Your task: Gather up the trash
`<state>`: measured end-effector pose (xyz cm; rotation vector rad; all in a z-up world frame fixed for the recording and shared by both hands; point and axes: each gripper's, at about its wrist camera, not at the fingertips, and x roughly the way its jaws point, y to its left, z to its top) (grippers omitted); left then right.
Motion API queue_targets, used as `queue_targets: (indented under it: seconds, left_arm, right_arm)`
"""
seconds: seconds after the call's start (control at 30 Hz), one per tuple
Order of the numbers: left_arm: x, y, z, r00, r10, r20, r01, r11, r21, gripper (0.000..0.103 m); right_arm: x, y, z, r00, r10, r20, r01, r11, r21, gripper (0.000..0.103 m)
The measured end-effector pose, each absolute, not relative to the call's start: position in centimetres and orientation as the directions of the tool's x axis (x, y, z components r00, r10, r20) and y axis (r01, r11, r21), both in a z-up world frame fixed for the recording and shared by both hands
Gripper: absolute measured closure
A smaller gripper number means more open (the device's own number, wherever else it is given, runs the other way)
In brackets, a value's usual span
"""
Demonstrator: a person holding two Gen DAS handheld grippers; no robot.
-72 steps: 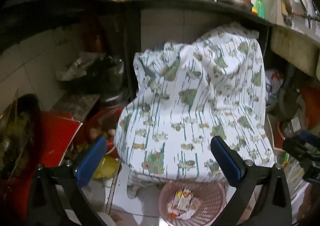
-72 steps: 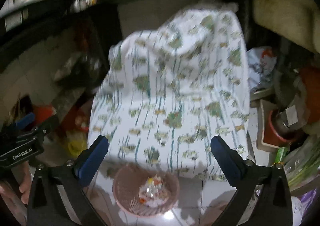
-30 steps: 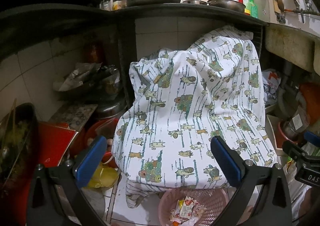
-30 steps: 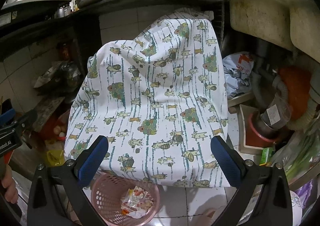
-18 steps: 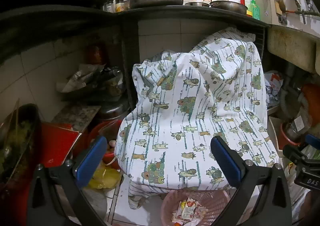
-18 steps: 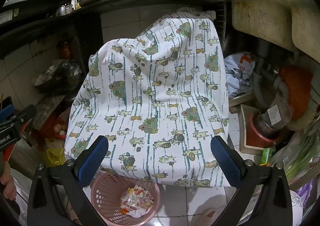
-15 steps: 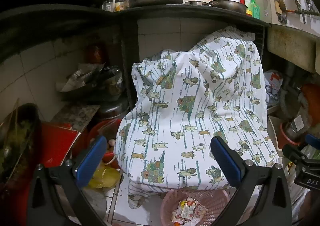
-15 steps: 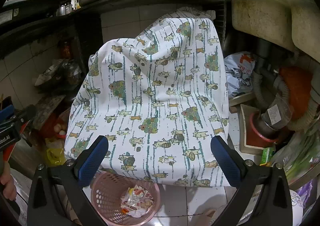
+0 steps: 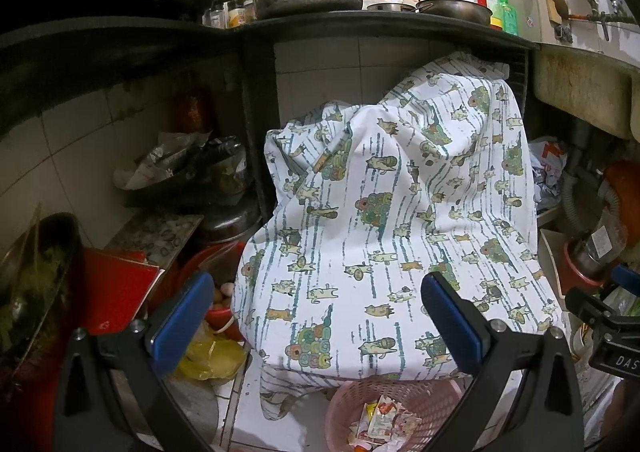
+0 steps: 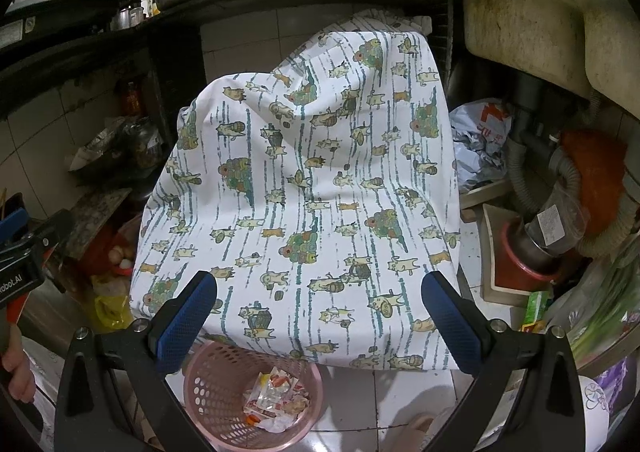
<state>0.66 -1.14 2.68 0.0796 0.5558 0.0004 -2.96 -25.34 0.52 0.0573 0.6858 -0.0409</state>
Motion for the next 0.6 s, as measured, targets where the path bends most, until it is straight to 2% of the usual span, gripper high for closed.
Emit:
queue_targets:
  seconds: [0.6]
  left_arm:
    - [0.96,-0.87,2.34,0.833,0.006,-0.554,0.024,0.999,0.047,0.0]
  right_arm:
    - [-2.81,-25.41,0.45,0.771,-0.016,-0.637,0.055,0.998,0.041,0.0]
